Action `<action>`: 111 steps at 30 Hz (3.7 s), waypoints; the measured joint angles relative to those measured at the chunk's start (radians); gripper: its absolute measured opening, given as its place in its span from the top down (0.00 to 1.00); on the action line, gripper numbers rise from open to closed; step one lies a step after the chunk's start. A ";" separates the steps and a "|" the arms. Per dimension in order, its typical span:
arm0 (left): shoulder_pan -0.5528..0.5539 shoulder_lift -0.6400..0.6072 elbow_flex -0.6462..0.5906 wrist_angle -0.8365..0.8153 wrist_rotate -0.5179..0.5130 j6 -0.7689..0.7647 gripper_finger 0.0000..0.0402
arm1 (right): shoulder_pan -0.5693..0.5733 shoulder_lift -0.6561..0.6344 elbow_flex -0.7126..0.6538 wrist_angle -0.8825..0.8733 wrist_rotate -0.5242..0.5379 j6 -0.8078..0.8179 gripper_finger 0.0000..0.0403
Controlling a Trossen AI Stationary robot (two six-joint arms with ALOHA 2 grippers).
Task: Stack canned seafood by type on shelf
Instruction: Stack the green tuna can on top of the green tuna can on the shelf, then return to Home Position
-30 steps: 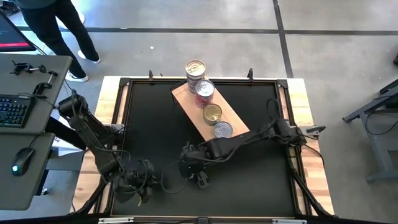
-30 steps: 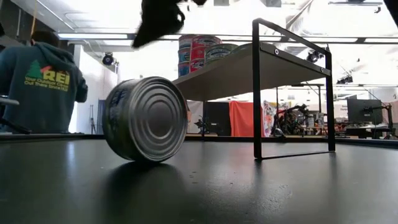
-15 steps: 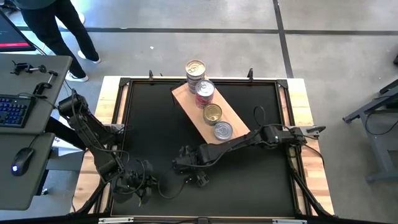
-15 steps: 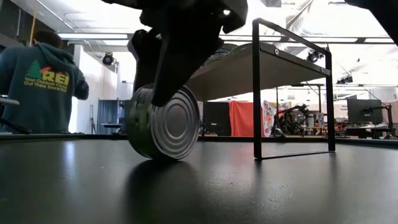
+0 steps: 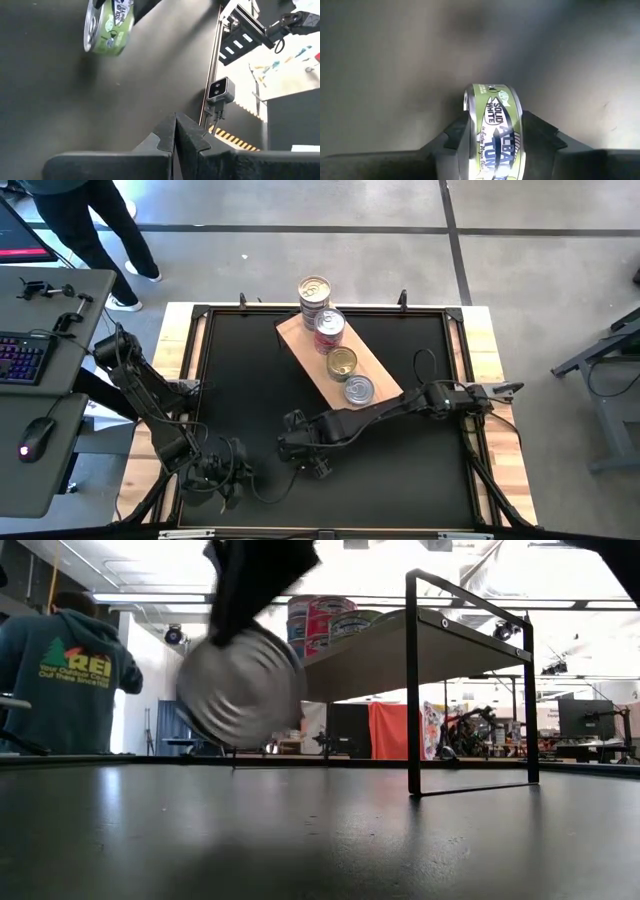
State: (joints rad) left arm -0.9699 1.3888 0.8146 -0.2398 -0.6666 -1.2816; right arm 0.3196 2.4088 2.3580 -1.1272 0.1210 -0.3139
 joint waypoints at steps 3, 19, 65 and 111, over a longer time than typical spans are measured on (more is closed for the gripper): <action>0.000 0.000 0.000 -0.003 0.000 0.029 1.00 | 0.002 -0.048 -0.022 0.071 0.001 0.028 0.71; -0.003 0.000 0.000 -0.055 0.000 0.087 1.00 | 0.070 -0.253 -0.002 0.040 0.545 0.108 0.71; 0.048 0.000 0.000 -0.053 -0.063 0.063 1.00 | 0.093 -0.578 -0.596 -0.307 0.832 0.597 0.68; 0.130 -0.297 0.002 0.309 0.004 0.710 1.00 | 0.107 -0.605 -0.431 -0.186 0.450 0.754 0.35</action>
State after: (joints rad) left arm -0.8403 1.0922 0.8165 0.0691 -0.6623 -0.5715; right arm 0.4269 1.8038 1.9266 -1.3136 0.5713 0.4403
